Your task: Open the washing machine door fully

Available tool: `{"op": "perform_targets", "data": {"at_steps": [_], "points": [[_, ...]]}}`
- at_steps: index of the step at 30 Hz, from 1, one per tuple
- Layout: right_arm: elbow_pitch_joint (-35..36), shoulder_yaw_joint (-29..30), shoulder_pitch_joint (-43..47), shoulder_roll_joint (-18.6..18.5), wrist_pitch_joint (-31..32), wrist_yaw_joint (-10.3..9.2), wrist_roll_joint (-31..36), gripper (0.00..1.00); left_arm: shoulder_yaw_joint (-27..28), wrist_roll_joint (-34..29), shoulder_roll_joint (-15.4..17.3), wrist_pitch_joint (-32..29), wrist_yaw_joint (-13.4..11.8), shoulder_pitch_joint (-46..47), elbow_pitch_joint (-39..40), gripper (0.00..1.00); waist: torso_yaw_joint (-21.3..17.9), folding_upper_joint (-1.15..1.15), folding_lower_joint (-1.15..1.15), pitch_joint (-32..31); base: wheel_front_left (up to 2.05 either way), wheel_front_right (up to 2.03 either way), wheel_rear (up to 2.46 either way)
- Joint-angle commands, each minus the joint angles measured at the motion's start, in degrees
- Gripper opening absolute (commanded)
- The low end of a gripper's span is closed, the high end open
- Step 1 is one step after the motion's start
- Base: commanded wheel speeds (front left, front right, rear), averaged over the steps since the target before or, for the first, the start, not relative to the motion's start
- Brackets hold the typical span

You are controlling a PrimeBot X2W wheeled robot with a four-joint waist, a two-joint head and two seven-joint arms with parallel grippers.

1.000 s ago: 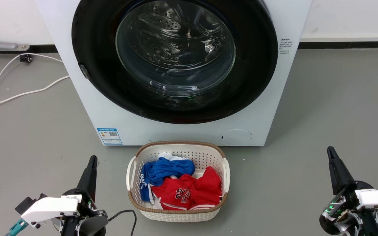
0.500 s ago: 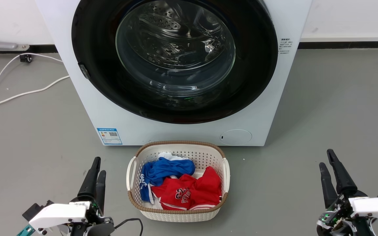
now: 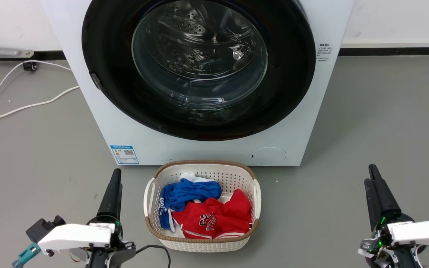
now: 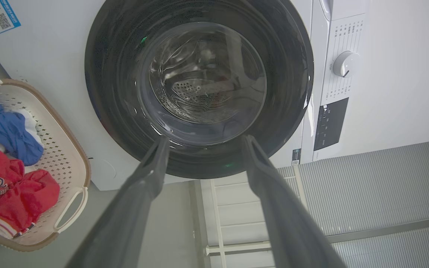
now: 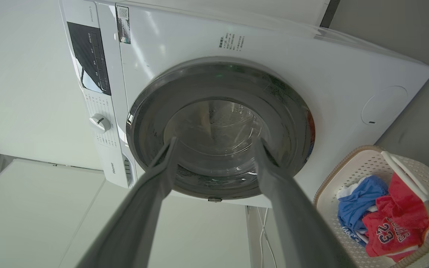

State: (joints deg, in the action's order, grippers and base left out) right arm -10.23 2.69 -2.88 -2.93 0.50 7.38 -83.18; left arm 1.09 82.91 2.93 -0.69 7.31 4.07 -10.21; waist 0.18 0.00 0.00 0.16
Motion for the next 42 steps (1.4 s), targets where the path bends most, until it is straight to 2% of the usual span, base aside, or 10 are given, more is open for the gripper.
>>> {"op": "perform_targets", "data": {"at_steps": [1,20,30,42], "points": [[1.65,-0.28,-0.63,-0.32,-0.56,0.05,2.0,1.0,-0.44,-2.35,0.41,0.67,0.08,0.83,1.54,1.0,0.02,0.0,0.0,0.0,0.0,0.0,0.0],[4.13,-1.55,-0.3,-1.45,-4.2,0.07,23.42,1.0,-2.01,-24.7,1.32,4.54,0.12,0.04,4.42,1.0,0.2,0.0,0.0,-0.21,0.0,0.0,0.0],[5.74,-1.69,-0.05,-2.06,-3.43,0.09,36.95,1.0,-3.11,-38.5,2.66,6.38,0.14,-0.14,5.04,1.0,0.17,0.0,0.0,-0.3,0.0,0.0,0.0],[7.16,-1.85,0.5,-2.29,-1.86,0.1,49.52,1.0,-5.75,-51.11,4.46,8.41,-0.7,0.07,4.7,1.0,0.07,0.0,0.0,-0.36,0.0,0.0,0.0]]}}
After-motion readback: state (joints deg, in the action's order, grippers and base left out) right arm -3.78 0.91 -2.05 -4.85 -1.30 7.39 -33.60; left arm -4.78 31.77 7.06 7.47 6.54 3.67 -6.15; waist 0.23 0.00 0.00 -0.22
